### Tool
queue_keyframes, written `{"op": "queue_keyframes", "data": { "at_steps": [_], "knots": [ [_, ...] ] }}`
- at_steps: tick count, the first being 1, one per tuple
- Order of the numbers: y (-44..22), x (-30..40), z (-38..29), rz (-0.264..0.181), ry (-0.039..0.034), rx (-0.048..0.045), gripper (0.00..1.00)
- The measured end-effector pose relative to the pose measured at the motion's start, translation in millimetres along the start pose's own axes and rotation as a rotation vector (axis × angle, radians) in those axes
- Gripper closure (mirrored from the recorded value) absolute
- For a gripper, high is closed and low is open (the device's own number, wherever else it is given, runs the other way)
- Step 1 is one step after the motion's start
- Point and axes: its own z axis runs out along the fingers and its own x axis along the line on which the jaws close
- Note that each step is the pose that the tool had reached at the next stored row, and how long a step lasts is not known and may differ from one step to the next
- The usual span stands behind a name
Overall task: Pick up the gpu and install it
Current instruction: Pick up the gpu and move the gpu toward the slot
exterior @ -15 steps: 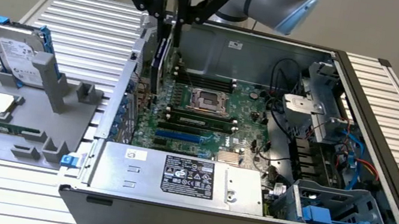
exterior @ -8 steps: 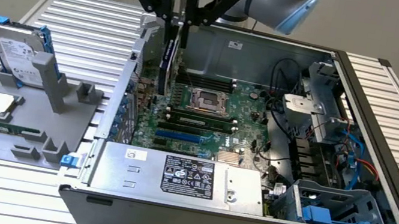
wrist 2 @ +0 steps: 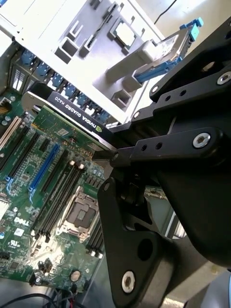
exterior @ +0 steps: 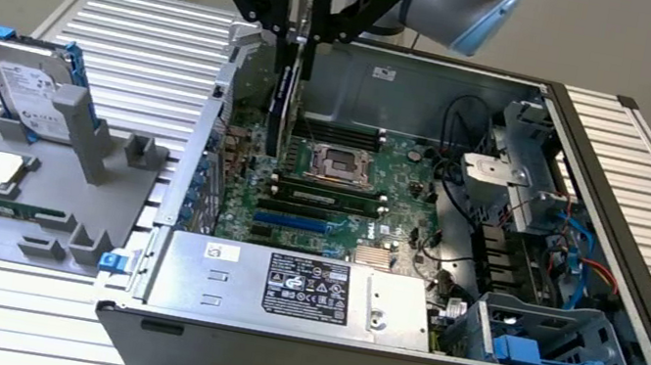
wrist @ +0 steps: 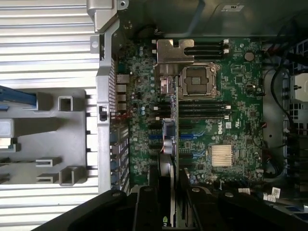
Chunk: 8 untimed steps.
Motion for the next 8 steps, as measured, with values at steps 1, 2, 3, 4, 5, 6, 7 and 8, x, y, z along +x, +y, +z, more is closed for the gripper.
{"op": "queue_keyframes", "data": {
  "at_steps": [1, 2, 3, 4, 5, 6, 7, 8],
  "knots": [
    [0.0, -0.2, 0.0, 0.000, 0.0000, 0.0001, 1.00],
    [0.0, -0.4, 0.0, 0.000, 0.0001, 0.0001, 1.00],
    [0.0, -0.5, 0.0, 0.000, 0.0000, 0.0001, 1.00],
    [0.0, -0.5, -0.1, 0.000, 0.0000, 0.0001, 1.00],
    [0.0, -0.5, 0.0, 0.000, 0.0000, 0.0001, 1.00],
    [0.0, -0.5, 0.0, 0.000, 0.0000, 0.0001, 1.00],
    [0.1, -0.6, 0.0, 0.000, 0.0001, 0.0001, 1.00],
    [0.1, -0.7, 0.0, 0.000, 0.0000, 0.0001, 1.00]
  ]
}}
